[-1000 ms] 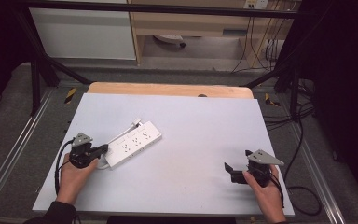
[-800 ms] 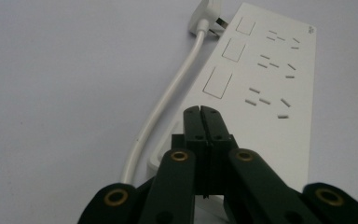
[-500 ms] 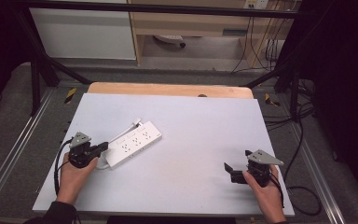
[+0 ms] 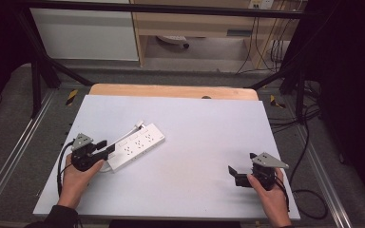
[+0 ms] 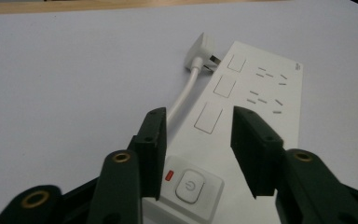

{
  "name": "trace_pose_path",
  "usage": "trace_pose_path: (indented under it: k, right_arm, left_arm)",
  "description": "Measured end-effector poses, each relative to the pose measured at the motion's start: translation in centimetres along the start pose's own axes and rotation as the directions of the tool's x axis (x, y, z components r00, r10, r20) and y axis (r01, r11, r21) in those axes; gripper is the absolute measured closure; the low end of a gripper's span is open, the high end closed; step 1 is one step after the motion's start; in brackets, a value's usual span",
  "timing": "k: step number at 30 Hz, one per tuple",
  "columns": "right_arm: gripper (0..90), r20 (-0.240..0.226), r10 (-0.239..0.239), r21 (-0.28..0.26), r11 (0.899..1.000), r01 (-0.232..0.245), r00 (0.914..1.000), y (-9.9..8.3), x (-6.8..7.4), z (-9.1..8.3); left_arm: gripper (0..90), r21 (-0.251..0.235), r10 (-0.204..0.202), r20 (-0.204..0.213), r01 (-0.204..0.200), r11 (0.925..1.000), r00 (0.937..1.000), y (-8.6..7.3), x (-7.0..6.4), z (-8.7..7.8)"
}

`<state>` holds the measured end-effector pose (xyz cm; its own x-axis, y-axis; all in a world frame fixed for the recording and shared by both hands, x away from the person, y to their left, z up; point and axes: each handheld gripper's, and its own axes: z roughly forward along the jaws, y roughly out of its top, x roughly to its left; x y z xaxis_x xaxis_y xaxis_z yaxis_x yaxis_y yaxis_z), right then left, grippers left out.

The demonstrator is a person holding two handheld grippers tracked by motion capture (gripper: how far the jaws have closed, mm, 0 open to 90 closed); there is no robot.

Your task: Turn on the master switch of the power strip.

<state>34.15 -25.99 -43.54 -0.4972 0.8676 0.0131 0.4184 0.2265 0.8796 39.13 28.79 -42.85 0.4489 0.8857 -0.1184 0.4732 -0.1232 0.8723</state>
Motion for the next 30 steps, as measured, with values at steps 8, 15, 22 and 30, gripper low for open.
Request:
trace_pose_path:
  k: [8,15,22,30]
  right_arm:
    - [2.2,-0.002,-0.005,0.001,1.000,0.005,1.0000,0.0,0.1,0.0]
    - [2.2,-0.005,-0.009,0.004,1.000,0.009,0.9999,0.0,0.1,0.1]
    - [2.2,-0.005,-0.011,0.002,1.000,0.011,0.9999,0.1,0.1,0.0]
    - [2.2,-0.003,-0.011,0.003,1.000,0.011,0.9999,0.0,0.1,0.1]
  left_arm:
    - [26.5,-0.037,-0.048,-0.009,0.048,0.9982,0.9988,0.3,0.0,-0.1]
    - [12.2,-0.049,-0.062,0.011,0.062,0.9969,0.9980,0.5,0.1,-0.4]
    - [10.3,-0.064,-0.045,0.027,0.046,0.9969,0.9987,0.6,-0.4,-1.2]
    - [9.9,-0.081,-0.046,0.042,0.049,0.9955,0.9981,1.0,-0.8,-2.1]
